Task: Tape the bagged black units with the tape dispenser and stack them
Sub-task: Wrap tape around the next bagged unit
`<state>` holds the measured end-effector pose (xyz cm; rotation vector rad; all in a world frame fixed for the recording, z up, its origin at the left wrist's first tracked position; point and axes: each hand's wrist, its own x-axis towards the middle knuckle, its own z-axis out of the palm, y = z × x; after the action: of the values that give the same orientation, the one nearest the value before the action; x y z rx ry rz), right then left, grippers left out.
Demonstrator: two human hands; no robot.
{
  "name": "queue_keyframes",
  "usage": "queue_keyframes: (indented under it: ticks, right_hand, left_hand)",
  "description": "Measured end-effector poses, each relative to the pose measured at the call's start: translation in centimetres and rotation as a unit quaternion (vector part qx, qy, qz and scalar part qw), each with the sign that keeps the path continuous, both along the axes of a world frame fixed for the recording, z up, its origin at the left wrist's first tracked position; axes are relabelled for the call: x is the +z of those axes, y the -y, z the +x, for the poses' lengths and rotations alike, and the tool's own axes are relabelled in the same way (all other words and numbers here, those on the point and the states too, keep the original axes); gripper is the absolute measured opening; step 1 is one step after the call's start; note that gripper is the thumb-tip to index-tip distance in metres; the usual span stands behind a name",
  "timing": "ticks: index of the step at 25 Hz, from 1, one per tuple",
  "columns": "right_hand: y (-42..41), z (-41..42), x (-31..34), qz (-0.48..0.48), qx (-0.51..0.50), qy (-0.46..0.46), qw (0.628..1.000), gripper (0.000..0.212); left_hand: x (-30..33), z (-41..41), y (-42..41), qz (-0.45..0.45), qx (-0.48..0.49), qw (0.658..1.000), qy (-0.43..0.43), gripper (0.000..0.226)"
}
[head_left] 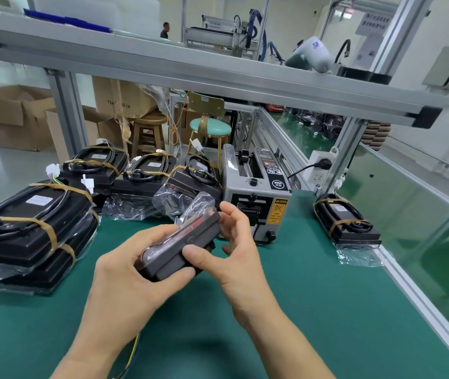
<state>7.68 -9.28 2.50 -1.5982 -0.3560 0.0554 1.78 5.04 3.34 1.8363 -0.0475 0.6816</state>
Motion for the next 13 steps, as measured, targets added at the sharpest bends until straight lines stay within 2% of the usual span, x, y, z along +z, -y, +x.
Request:
queue_keyframes:
  ticks: [4, 6, 8, 11, 13]
  right_hand:
    - [1.8, 2.0, 0.0, -0.01, 0.15, -0.05, 0.987, 0.083]
    - [2.3, 2.7, -0.1, -0.048, 0.209, -0.04, 0.976, 0.089]
    - [2.0, 2.9, -0.5, -0.115, 0.238, -0.004, 0.964, 0.092]
    - [1.5, 2.6, -0.8, -0.133, 0.205, 0.023, 0.969, 0.068]
    - [1.9, 2.2, -0.2, -0.134, 0.171, 0.042, 0.975, 0.056]
  left_hand:
    - [0.0, -0.4, -1.8, 0.023, -0.071, 0.997, -0.032, 0.056]
    - [-0.3, -0.4, -2.9, 0.027, -0.111, 0.993, -0.027, 0.065]
    - [-1.0, -0.2, -3.9, -0.051, -0.126, 0.991, -0.012, 0.075]
    - [-2.0, 0.2, -4.3, -0.262, -0.172, 0.95, 0.002, 0.06]
    - [-2.2, 0.5, -4.6, -0.315, -0.202, 0.927, -0.023, 0.061]
